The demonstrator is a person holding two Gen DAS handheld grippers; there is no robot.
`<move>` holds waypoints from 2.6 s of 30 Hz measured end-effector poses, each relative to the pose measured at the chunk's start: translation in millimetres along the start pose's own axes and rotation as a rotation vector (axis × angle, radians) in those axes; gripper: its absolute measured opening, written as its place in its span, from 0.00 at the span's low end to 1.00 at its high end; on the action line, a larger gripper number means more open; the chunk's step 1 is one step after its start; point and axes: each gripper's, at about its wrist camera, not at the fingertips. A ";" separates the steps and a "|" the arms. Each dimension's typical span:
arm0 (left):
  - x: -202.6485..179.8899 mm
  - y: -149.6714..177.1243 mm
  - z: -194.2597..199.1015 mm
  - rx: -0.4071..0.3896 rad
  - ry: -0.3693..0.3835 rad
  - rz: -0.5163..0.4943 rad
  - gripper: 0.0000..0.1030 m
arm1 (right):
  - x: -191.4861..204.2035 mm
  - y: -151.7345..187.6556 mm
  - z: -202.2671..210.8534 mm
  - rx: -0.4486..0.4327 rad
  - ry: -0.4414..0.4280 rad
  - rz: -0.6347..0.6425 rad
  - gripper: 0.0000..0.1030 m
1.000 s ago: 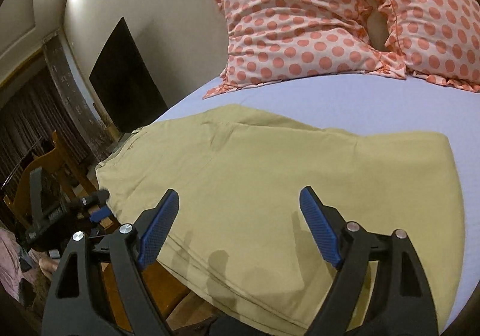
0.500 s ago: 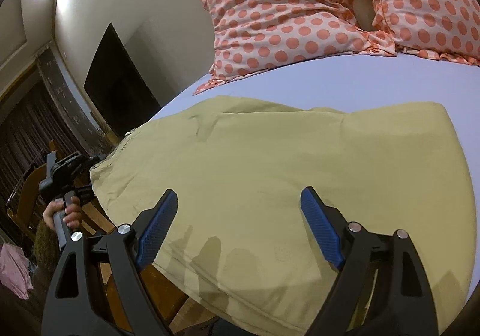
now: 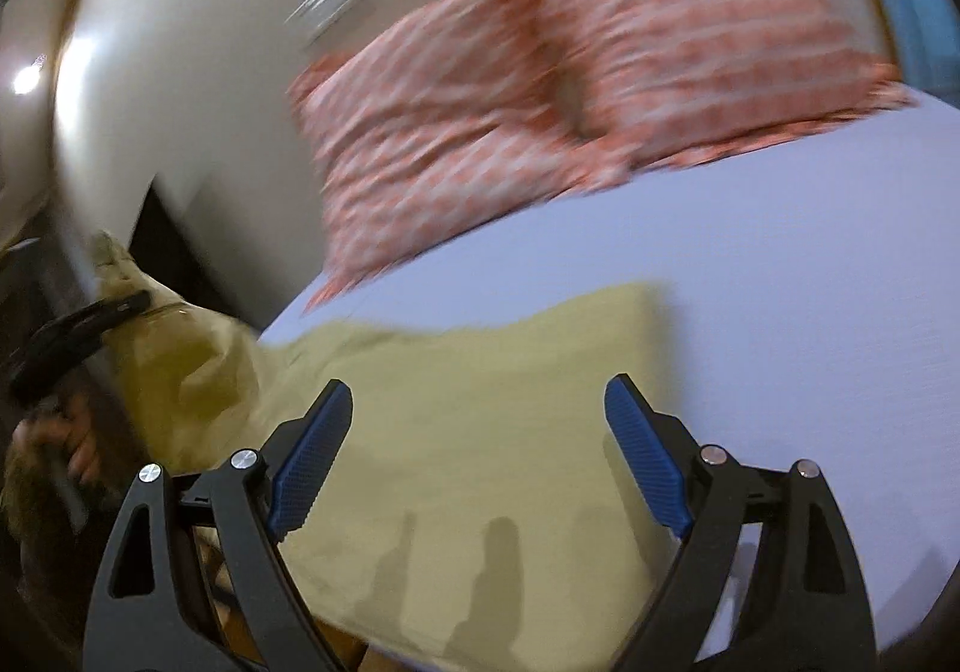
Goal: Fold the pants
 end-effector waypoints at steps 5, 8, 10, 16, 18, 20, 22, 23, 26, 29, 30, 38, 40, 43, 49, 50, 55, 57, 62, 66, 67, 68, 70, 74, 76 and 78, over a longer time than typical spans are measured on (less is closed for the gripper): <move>-167.1 62.9 -49.3 0.175 0.331 -0.414 0.11 | -64.9 -15.1 32.9 -0.068 0.082 -0.183 0.85; -205.5 110.3 -74.7 0.288 0.361 -0.539 0.11 | -87.0 -19.5 39.7 -0.044 0.080 -0.236 0.85; -213.1 129.7 -77.1 0.288 0.330 -0.582 0.15 | -89.3 -20.6 34.4 -0.002 0.059 -0.227 0.85; -207.2 131.0 -33.6 0.210 0.337 -0.630 0.50 | -69.9 -17.6 -5.2 0.178 -0.054 -0.169 0.58; -187.5 121.8 -14.4 0.199 0.401 -0.554 0.57 | -62.9 -14.3 -19.6 0.235 -0.032 -0.137 0.55; -152.9 106.1 -10.4 0.213 0.420 -0.415 0.64 | -58.0 -10.4 -32.6 0.280 -0.006 -0.109 0.46; -93.6 85.7 -23.7 0.228 0.362 -0.197 0.68 | -51.5 -8.4 -37.4 0.286 -0.019 -0.080 0.43; -55.5 78.7 -37.2 0.251 0.303 -0.066 0.68 | -47.0 -6.1 -40.8 0.308 -0.047 -0.071 0.41; 14.3 77.5 -70.0 0.329 0.227 0.152 0.68 | -37.2 -3.5 -40.8 0.309 -0.048 -0.022 0.40; 37.1 83.3 -96.2 0.405 0.249 0.225 0.68 | -43.2 -4.6 -44.0 0.315 -0.074 -0.060 0.40; 39.7 85.1 -105.5 0.432 0.286 0.252 0.68 | -40.9 -3.9 -45.0 0.310 -0.077 -0.044 0.40; 16.4 84.1 -141.4 0.522 0.380 0.199 0.73 | -33.4 0.7 -46.3 0.316 -0.114 0.052 0.40; 18.0 82.6 -142.1 0.542 0.381 0.206 0.65 | -30.9 0.8 -50.0 0.356 -0.150 0.055 0.27; 24.2 80.4 -139.7 0.551 0.366 0.212 0.27 | -34.4 3.7 -57.4 0.434 -0.276 -0.001 0.16; 15.0 60.5 -143.3 0.526 0.335 0.141 0.08 | -30.6 -33.1 -65.0 0.420 -0.344 -0.057 0.14; 8.9 50.6 -149.3 0.509 0.319 0.102 0.07 | -24.6 -47.7 -68.2 0.397 -0.327 -0.029 0.14; -0.9 -2.2 -192.2 0.384 0.249 0.048 0.09 | -21.6 -102.0 -99.2 0.312 -0.215 -0.016 0.14; -3.0 -13.5 -226.5 0.390 0.167 0.037 0.18 | -29.8 -113.4 -120.7 0.288 -0.102 -0.035 0.20; 12.5 -13.5 -237.4 0.401 -0.010 0.043 0.19 | -64.1 -111.0 -130.9 0.281 0.257 -0.034 0.32; 8.1 -10.4 -195.8 0.314 0.197 0.111 0.38 | -59.1 -106.2 -102.5 0.255 0.051 -0.074 0.35; -1.2 -7.5 -191.7 0.318 0.268 0.127 0.49 | -49.1 -104.9 -104.4 0.287 -0.017 -0.066 0.49; -11.7 -2.4 -192.7 0.341 0.335 0.138 0.58 | -41.3 -104.9 -106.5 0.301 -0.045 -0.055 0.70; -24.7 9.3 -204.3 0.408 0.375 0.148 0.62 | -21.2 -100.5 -116.2 0.332 -0.061 -0.009 0.82; -39.5 32.0 -232.3 0.490 0.283 0.117 0.61 | -17.8 -88.1 -131.7 0.360 0.025 0.016 0.82; -47.3 31.1 -219.6 0.497 0.214 0.076 0.63 | -10.2 -88.5 -117.1 0.350 0.079 0.040 0.82; -50.5 33.2 -190.2 0.448 0.197 0.058 0.76 | 5.0 -85.4 -87.7 0.273 0.149 0.095 0.88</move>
Point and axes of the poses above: each gripper's, at about its wrist camera, not at the fingertips, and z roughly against the way its jaws point, x to its left, y to its underside, and after that the axes turned 12 degrees about y, right-handed
